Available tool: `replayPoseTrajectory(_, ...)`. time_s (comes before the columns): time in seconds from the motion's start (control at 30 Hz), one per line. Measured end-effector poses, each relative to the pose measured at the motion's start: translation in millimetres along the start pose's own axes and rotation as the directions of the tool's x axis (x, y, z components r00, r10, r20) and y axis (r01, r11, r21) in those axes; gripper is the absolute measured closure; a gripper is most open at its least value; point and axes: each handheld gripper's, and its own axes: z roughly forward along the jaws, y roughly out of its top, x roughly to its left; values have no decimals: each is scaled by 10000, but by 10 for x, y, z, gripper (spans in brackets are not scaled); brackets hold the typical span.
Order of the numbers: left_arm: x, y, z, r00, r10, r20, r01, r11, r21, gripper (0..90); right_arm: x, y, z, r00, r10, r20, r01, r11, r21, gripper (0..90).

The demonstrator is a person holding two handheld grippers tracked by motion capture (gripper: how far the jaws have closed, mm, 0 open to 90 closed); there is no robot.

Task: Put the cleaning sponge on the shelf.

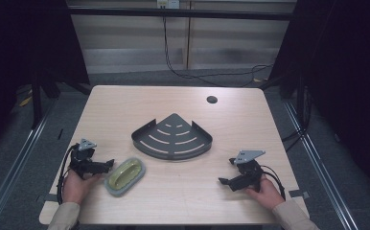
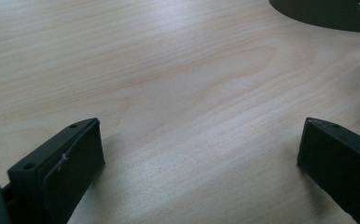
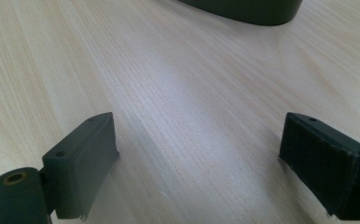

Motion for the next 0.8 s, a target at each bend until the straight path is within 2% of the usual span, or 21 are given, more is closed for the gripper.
replayPoseTrajectory(0.13, 4, 10, -5, 10000, 23, 59, -24, 9999, 130, 0, 0, 0, 0, 10000, 6, 0, -6, 10000, 3, 104)
replayPoseTrajectory(0.2, 10, 33, -10, 10000, 81, 7, -81, 9994, 338, 2, 1, 0, 0, 10000, 15, -2, -15, 10000, 4, 104)
replayPoseTrajectory(0.27, 13, 71, -30, 10000, 30, 18, -31, 9973, 739, 19, 0, 0, 0, 10000, -2, -3, 2, 10000, -2, 104)
replayPoseTrajectory(0.3, 13, 71, -30, 10000, 30, 18, -31, 9973, 739, 43, 0, 0, 0, 10000, -2, -3, 2, 10000, 1, 104)
replayPoseTrajectory(0.37, 37, 115, -79, 9987, -363, 357, 326, 9945, 996, 87, 0, 0, 0, 10000, 5, -4, -5, 10000, 0, 104)
replayPoseTrajectory(0.4, 52, 131, -105, 9967, -605, 538, 544, 9927, 1080, 140, -1, 0, 0, 10000, -3, -1, 3, 10000, 0, 104)
replayPoseTrajectory(0.43, 67, 151, -125, 9932, -900, 739, 800, 9884, 1291, 186, 0, 0, 0, 10000, 3, -3, -3, 10000, 3, 104)
replayPoseTrajectory(0.47, 85, 178, -142, 9911, -1059, 806, 923, 9832, 1574, 187, 0, 0, 0, 10000, 1, -3, -1, 10000, 1, 104)
replayPoseTrajectory(0.53, 87, 222, -176, 9925, -1003, 700, 861, 9793, 1831, 182, 0, 0, 0, 10000, 1, -3, -1, 10000, -2, 104)
replayPoseTrajectory(0.6, 82, 288, -215, 9923, -839, 912, 635, 9763, 2069, 188, 0, 0, 0, 10000, 4, -2, -4, 10000, -1, 104)
replayPoseTrajectory(0.63, 75, 334, -243, 9913, -735, 1094, 462, 9713, 2335, 201, 0, 0, 0, 10000, -1, -2, 1, 10000, -1, 104)
replayPoseTrajectory(0.7, 64, 361, -256, 9914, -650, 1132, 355, 9688, 2453, 210, 0, 0, 0, 10000, 4, -4, -4, 10000, -1, 104)
replayPoseTrajectory(0.73, 34, 446, -298, 9919, -393, 1210, 31, 9582, 2861, 210, 1, 0, 0, 10000, 18, -3, -18, 10000, 3, 104)
replayPoseTrajectory(0.77, 34, 446, -298, 9919, -393, 1210, 31, 9582, 2861, 210, 0, 0, 0, 10000, 0, -2, 0, 10000, -2, 104)
replayPoseTrajectory(0.8, 10, 514, -332, 9885, -404, 1458, -78, 9487, 3159, 218, 0, 0, 0, 10000, 3, -3, -3, 10000, -1, 104)
